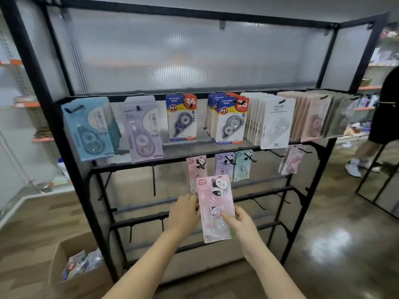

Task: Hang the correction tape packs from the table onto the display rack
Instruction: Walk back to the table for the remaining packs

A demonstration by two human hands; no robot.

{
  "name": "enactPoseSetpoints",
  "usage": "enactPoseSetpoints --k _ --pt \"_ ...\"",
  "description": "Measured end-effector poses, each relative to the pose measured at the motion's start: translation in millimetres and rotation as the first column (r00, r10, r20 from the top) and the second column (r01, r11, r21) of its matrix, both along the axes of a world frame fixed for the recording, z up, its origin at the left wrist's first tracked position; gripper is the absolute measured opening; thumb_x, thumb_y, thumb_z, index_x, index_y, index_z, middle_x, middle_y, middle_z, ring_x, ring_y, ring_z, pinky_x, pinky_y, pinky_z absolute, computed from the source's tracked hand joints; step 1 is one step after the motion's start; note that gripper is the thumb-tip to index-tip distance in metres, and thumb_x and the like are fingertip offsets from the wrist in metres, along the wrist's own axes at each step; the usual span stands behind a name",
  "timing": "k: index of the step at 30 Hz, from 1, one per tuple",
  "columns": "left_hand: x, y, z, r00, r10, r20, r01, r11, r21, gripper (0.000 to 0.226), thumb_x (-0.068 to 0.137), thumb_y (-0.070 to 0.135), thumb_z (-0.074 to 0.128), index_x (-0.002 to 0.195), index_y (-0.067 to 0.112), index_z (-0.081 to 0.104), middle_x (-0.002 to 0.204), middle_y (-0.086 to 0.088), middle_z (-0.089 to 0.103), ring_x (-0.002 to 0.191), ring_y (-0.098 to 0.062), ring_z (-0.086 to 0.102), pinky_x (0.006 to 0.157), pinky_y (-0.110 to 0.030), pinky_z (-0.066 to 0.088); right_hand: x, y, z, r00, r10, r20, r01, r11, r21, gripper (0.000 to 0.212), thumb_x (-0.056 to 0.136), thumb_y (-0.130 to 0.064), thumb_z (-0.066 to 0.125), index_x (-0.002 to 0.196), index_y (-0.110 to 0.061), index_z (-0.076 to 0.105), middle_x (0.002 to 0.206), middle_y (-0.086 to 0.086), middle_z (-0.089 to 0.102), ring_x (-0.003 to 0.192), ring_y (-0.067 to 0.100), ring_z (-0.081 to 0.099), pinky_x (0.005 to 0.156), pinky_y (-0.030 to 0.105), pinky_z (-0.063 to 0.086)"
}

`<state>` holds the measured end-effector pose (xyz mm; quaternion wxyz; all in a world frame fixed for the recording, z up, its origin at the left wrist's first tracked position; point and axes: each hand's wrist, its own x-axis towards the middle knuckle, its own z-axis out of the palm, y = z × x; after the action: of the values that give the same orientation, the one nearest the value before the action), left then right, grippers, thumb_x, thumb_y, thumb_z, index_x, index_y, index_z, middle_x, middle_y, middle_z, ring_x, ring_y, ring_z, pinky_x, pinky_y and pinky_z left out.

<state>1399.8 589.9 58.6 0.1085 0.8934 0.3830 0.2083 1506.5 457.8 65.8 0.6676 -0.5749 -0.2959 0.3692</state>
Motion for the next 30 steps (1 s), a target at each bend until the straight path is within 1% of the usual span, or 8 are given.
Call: enactPoseSetpoints --k 4,8,13,20,24,27,29,30 --pt "22 11 -33 0.950 0.043 -0.309 -0.024 0.998 0.066 0.035 0.098 0.031 0.036 0.127 0.016 0.051 0.125 -0.003 0.056 0.115 -0.022 0.048 0.089 -0.032 0.040 33 11 -20 0.999 0.035 0.029 -0.033 0.997 -0.068 0.007 0.089 -0.006 0.062 0.095 -0.011 0.062 0.085 -0.002 0.068 0.071 0.005 0.062 0.057 0.010 0.046" --pt "27 34 -51 0.890 0.098 -0.445 -0.075 0.995 0.069 0.035 0.099 0.032 0.039 0.125 0.012 0.051 0.126 -0.006 0.053 0.117 -0.024 0.048 0.089 -0.035 0.041 52 46 -35 0.998 0.056 0.025 -0.053 0.993 -0.103 0.010 0.090 -0.010 0.062 0.100 -0.010 0.061 0.086 -0.002 0.067 0.075 0.009 0.061 0.054 0.008 0.044" --pt "36 76 -67 0.849 0.116 -0.516 -0.100 0.993 0.059 0.040 0.099 0.039 0.039 0.130 0.015 0.049 0.129 -0.005 0.053 0.120 -0.023 0.048 0.095 -0.036 0.041 72 107 -45 0.998 0.049 0.035 -0.044 0.991 -0.126 0.007 0.089 -0.012 0.065 0.089 -0.017 0.061 0.087 0.001 0.068 0.072 0.008 0.063 0.056 0.013 0.048" --pt "50 134 -99 0.845 0.099 -0.526 -0.121 0.993 -0.007 0.034 0.099 0.038 0.040 0.124 0.017 0.050 0.124 -0.004 0.055 0.114 -0.021 0.050 0.095 -0.034 0.042 96 158 -71 0.984 0.111 0.142 -0.091 0.986 -0.136 0.014 0.092 -0.012 0.060 0.103 -0.020 0.062 0.090 -0.013 0.068 0.077 -0.007 0.066 0.063 0.008 0.047" --pt "59 158 -116 0.851 0.092 -0.517 -0.103 0.995 0.008 0.033 0.099 0.039 0.041 0.122 0.018 0.051 0.122 -0.001 0.056 0.113 -0.020 0.050 0.091 -0.031 0.042 102 179 -86 0.972 0.096 0.216 -0.060 0.984 -0.165 0.013 0.093 -0.015 0.059 0.105 -0.019 0.059 0.089 -0.013 0.064 0.074 -0.014 0.060 0.062 0.003 0.042" --pt "65 171 -126 0.855 0.097 -0.510 -0.115 0.993 -0.003 0.034 0.098 0.039 0.040 0.122 0.018 0.052 0.121 -0.001 0.058 0.113 -0.020 0.051 0.091 -0.032 0.042 107 204 -96 0.964 0.113 0.240 -0.063 0.977 -0.206 0.019 0.091 -0.028 0.062 0.108 -0.019 0.063 0.104 0.001 0.069 0.093 0.002 0.065 0.076 0.012 0.049" --pt "69 179 -131 0.863 0.085 -0.499 -0.124 0.991 -0.045 0.035 0.098 0.038 0.039 0.123 0.018 0.051 0.121 -0.001 0.059 0.113 -0.021 0.051 0.091 -0.032 0.042 114 223 -101 0.939 0.153 0.307 -0.070 0.961 -0.266 0.030 0.092 -0.034 0.060 0.112 -0.012 0.063 0.108 0.007 0.068 0.102 0.018 0.064 0.087 0.028 0.051" --pt "71 183 -133 0.868 0.074 -0.491 -0.125 0.990 -0.071 0.034 0.098 0.038 0.038 0.124 0.018 0.051 0.120 -0.001 0.059 0.111 -0.020 0.052 0.090 -0.033 0.042 116 231 -101 0.930 0.183 0.318 -0.083 0.949 -0.304 0.032 0.093 -0.036 0.058 0.114 -0.011 0.061 0.109 0.006 0.067 0.103 0.019 0.063 0.090 0.032 0.050"
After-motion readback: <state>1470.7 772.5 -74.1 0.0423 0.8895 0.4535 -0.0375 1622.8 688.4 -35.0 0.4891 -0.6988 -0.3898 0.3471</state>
